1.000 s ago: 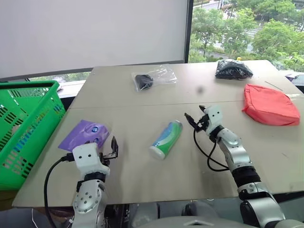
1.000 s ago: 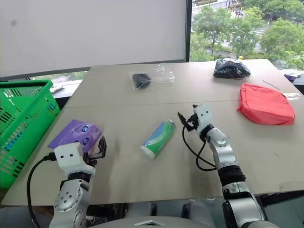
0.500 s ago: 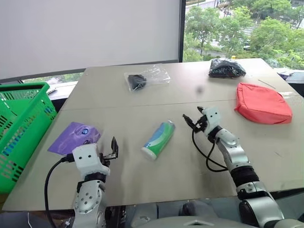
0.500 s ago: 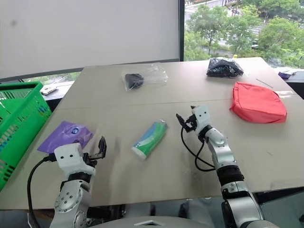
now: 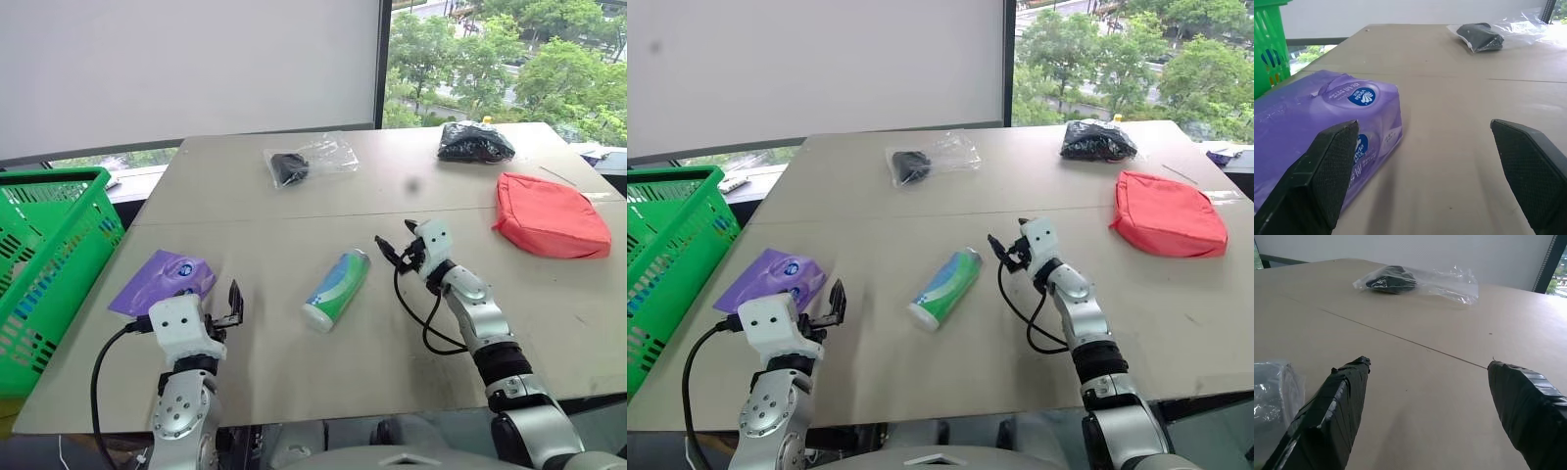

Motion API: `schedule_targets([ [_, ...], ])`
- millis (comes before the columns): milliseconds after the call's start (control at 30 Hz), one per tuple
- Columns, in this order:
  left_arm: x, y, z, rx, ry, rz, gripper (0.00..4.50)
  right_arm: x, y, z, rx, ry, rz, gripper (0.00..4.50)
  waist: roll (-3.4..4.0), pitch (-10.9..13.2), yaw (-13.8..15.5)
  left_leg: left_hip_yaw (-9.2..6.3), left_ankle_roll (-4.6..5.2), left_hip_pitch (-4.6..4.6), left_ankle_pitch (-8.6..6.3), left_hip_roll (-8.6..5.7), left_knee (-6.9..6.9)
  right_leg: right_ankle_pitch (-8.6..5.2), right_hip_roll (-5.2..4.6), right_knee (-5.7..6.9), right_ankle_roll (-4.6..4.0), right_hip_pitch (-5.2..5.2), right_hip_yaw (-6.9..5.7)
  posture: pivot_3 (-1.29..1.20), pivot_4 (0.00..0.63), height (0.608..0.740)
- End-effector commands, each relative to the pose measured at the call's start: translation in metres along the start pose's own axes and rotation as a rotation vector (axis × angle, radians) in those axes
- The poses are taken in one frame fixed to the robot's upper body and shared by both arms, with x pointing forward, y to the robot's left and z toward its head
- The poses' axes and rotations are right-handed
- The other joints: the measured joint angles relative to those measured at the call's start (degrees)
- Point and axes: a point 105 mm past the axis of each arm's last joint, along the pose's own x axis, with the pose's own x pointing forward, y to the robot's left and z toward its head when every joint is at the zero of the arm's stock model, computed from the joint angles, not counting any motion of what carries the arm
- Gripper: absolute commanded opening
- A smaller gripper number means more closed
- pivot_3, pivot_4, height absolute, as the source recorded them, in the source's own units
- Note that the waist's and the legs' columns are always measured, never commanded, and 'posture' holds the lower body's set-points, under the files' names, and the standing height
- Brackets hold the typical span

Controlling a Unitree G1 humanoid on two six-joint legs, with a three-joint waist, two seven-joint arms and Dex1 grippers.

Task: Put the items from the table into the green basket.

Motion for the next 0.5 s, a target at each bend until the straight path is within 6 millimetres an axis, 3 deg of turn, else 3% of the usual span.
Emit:
schedule_targets([
  [33,0.0001,0.0046,0.0147,0.028,-0.052,0.008,4.44,0.0042,-0.0017,0.0177,-0.028,-0.066,-0.003,4.14,-0.02,0.01,-0.01,0.04,0.0,0.0,0.0,-0.02,0.0,0.0,-0.02,-0.01,0.01,0.0,0.04,0.23,0.0,0.74],
  [500,-0.0075,0.009,0.0139,0.031,-0.045,0.035,4.44,0.009,0.0035,0.0189,-0.028,-0.071,0.032,4.14,-0.07,0.05,-0.02,0.05,-0.01,0.02,-0.01,-0.05,0.02,0.01,-0.05,0.0,0.02,0.01,0.08,0.26,0.0,0.74],
])
